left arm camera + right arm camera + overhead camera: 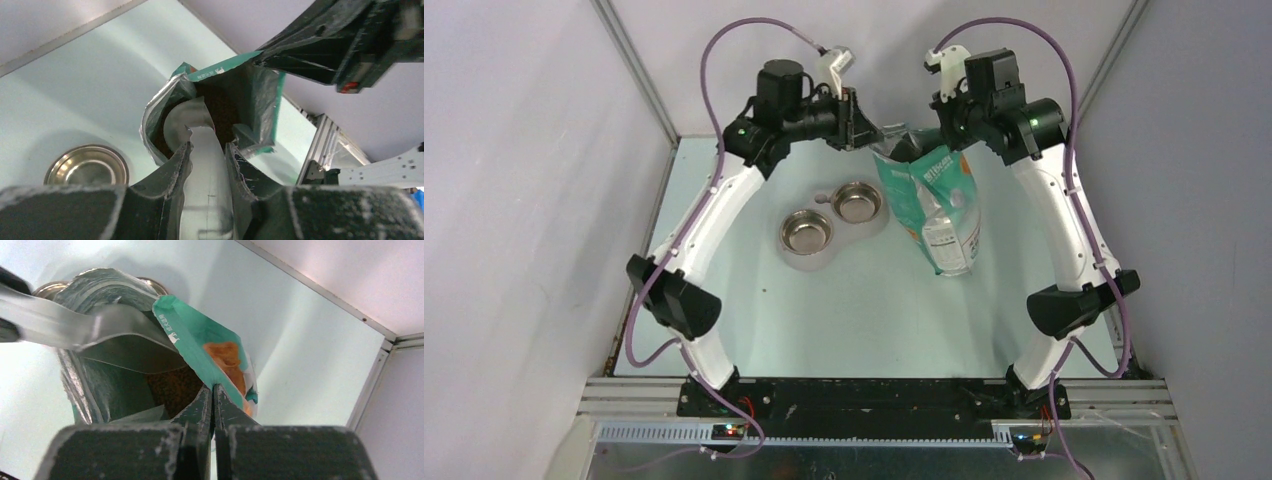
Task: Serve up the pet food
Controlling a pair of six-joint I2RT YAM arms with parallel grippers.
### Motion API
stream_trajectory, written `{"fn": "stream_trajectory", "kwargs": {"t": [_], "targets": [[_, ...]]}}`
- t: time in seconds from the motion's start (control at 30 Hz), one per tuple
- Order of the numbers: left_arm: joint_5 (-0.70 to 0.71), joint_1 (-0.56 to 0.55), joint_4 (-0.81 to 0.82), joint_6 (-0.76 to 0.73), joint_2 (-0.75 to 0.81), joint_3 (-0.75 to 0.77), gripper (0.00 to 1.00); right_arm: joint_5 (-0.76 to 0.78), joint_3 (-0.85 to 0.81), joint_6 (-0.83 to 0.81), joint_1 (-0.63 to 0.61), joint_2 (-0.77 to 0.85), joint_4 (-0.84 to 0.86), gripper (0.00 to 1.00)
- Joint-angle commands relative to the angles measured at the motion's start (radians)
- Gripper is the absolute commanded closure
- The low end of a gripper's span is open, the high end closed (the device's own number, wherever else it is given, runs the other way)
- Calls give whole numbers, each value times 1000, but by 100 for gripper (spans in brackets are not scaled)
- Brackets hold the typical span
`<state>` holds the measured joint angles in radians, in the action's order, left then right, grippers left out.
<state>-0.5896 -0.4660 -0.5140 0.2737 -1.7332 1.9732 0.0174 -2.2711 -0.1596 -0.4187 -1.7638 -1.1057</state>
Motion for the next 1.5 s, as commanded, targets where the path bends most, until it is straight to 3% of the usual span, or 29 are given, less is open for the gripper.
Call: {"fn": "stream_trajectory", "kwargs": {"t": [0.0,0.13,0.3,0.57,0.7,1.0,1.13,1.33,1.47], "targets": [[48,-22,-90,-97,-70,82,100,-59,-30,52,-26,47,184,100],[107,-82,-76,-188,-90,77,100,-64,-16,83,-27,56,179,100],[197,-162,27,-283,-72,-37,100,-83,42,147,-47,68,167,100],[499,-241,152,-364,-106,-160,100,-100,73,220,-50,9,147,100],[578,-253,171,-374,-116,-245,100,-81,96,247,-47,-3,146,100],[372,-279,222,-230,-211,-339,100,-120,159,309,-8,-20,151,100],[354,-303,230,-168,-245,-355,100,-156,243,306,20,-17,158,100],[285,-301,170,-83,-283,-350,100,-206,395,294,47,14,228,100],[209,-272,107,-52,-276,-324,100,-231,413,302,50,14,239,100]]}}
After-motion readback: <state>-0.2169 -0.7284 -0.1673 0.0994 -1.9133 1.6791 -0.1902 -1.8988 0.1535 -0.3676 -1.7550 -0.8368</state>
